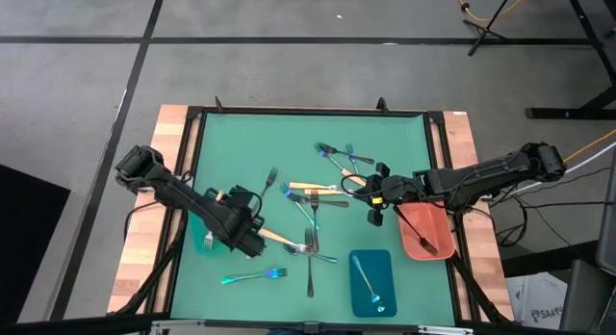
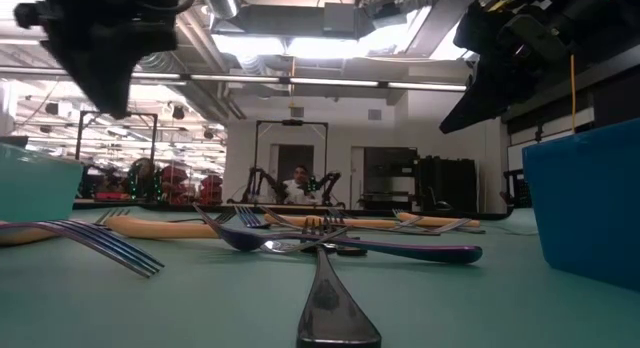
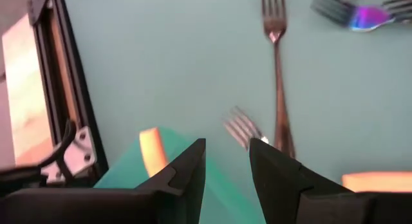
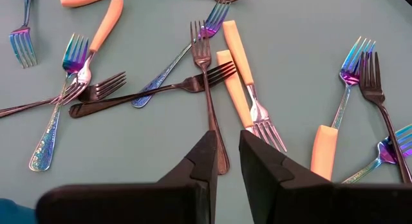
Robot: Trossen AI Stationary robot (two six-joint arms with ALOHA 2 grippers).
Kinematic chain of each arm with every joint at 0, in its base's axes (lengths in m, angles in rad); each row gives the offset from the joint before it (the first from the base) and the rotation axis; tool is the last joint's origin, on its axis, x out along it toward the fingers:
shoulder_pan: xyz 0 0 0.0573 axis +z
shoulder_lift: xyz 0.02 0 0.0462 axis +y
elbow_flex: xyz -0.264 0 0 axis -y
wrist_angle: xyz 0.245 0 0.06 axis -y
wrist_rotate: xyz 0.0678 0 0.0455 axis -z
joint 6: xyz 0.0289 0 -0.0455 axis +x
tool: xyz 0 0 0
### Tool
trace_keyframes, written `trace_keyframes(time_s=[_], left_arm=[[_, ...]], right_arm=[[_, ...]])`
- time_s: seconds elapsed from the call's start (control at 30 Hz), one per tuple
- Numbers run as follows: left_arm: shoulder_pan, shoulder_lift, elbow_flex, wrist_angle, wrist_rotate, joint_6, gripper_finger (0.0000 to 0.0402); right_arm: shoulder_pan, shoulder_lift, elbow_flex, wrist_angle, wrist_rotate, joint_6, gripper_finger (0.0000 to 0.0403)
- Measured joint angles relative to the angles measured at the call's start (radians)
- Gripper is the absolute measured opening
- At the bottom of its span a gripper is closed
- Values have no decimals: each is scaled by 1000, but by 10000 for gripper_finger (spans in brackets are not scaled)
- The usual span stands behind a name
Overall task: Sort silverware by color (type)
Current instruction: Put the yellow fork into the green bin
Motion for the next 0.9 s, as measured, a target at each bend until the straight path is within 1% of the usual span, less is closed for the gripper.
trace_keyframes(time_s=[0.2,0.33,0.57,0.8,0.9], left_arm=[[52,0,8,52,-82,116,115],[102,0,8,126,-101,243,115],[200,0,8,329,-103,563,115],[305,0,8,634,-96,944,114],[347,0,8,749,-92,1079,114]], right_arm=[[0,0,0,0,24,0,56],[0,0,0,0,68,2,56],[0,0,0,-1,136,4,56],[0,0,0,-1,144,31,56],[0,0,0,-2,154,56,56]])
